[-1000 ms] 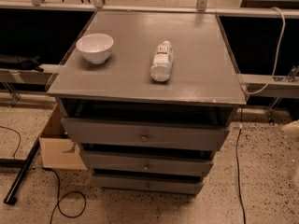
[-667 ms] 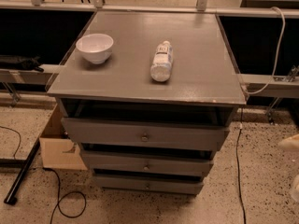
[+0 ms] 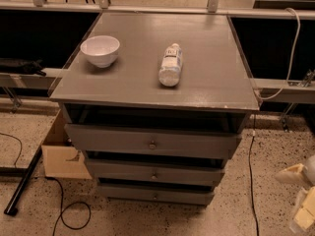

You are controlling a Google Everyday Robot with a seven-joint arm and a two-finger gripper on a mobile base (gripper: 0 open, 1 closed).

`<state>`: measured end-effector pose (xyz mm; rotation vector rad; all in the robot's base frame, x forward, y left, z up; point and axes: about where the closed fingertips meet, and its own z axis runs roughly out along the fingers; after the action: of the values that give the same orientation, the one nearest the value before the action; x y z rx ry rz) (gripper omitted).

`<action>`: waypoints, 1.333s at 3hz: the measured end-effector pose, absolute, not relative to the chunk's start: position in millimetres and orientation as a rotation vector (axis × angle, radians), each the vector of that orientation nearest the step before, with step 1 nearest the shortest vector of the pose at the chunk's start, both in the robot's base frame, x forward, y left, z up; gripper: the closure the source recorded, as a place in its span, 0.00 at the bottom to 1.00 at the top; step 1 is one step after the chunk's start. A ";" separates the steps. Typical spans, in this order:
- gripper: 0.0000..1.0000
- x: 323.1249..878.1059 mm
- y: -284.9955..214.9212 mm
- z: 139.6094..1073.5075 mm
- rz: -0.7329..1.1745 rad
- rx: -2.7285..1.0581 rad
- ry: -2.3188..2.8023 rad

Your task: Open bottom drawer

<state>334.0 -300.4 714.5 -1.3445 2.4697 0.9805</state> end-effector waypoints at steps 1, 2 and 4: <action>0.00 325.2 -287.0 697.2 1.081 -1.396 2.409; 0.00 317.2 -281.5 690.3 1.126 -1.421 2.329; 0.00 324.8 -282.7 669.9 1.154 -1.358 2.343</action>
Offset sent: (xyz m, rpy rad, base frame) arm -0.0292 0.0223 -0.0275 0.1822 -0.0179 0.1228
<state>324.8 -282.7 669.9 -1.3583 2.3433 1.1540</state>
